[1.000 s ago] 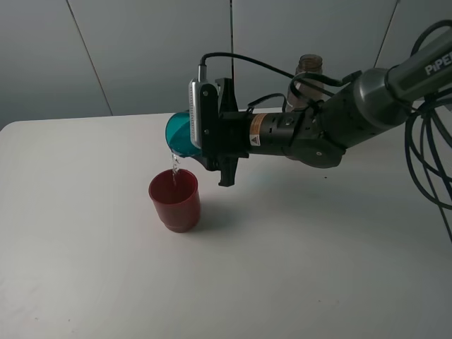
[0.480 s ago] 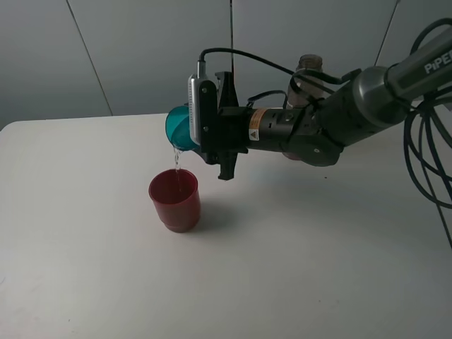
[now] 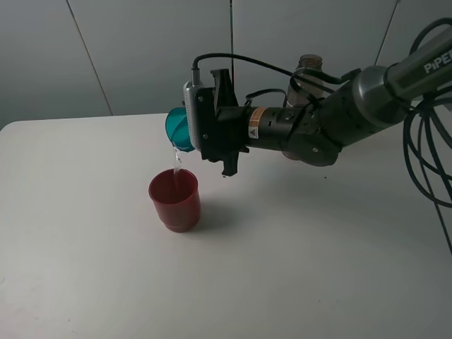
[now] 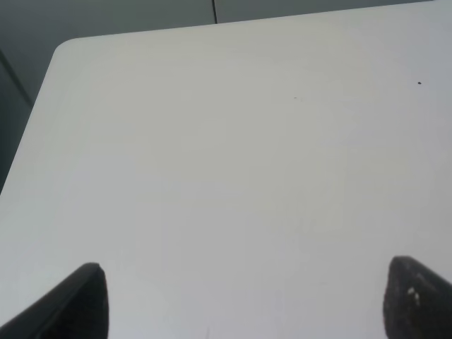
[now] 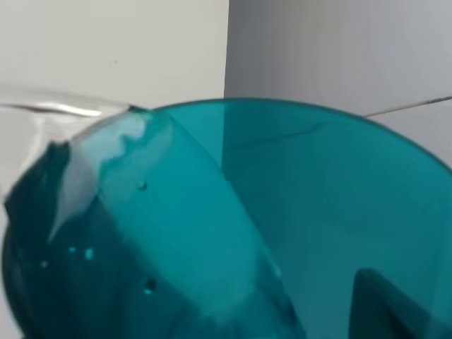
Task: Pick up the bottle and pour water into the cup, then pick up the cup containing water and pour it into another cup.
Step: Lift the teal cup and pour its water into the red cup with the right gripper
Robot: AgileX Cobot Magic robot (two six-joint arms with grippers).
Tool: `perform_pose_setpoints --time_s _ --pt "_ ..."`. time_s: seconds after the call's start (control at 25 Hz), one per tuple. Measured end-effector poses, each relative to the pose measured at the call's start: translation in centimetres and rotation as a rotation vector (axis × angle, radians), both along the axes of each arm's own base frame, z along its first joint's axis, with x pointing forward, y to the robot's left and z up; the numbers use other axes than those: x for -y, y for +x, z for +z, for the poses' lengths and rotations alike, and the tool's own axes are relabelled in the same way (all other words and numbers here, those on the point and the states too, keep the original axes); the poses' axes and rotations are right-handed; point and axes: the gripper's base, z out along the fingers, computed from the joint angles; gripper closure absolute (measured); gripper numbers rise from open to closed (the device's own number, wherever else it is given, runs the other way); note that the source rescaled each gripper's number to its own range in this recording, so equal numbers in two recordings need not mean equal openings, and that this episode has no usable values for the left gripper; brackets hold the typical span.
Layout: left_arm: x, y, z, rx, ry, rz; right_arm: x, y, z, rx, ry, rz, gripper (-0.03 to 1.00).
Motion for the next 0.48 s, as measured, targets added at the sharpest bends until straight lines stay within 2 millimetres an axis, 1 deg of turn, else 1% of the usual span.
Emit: perform_pose_setpoints --time_s 0.48 --pt "0.00 0.00 0.00 0.000 0.000 0.000 -0.50 -0.32 0.10 0.091 -0.055 0.036 0.95"
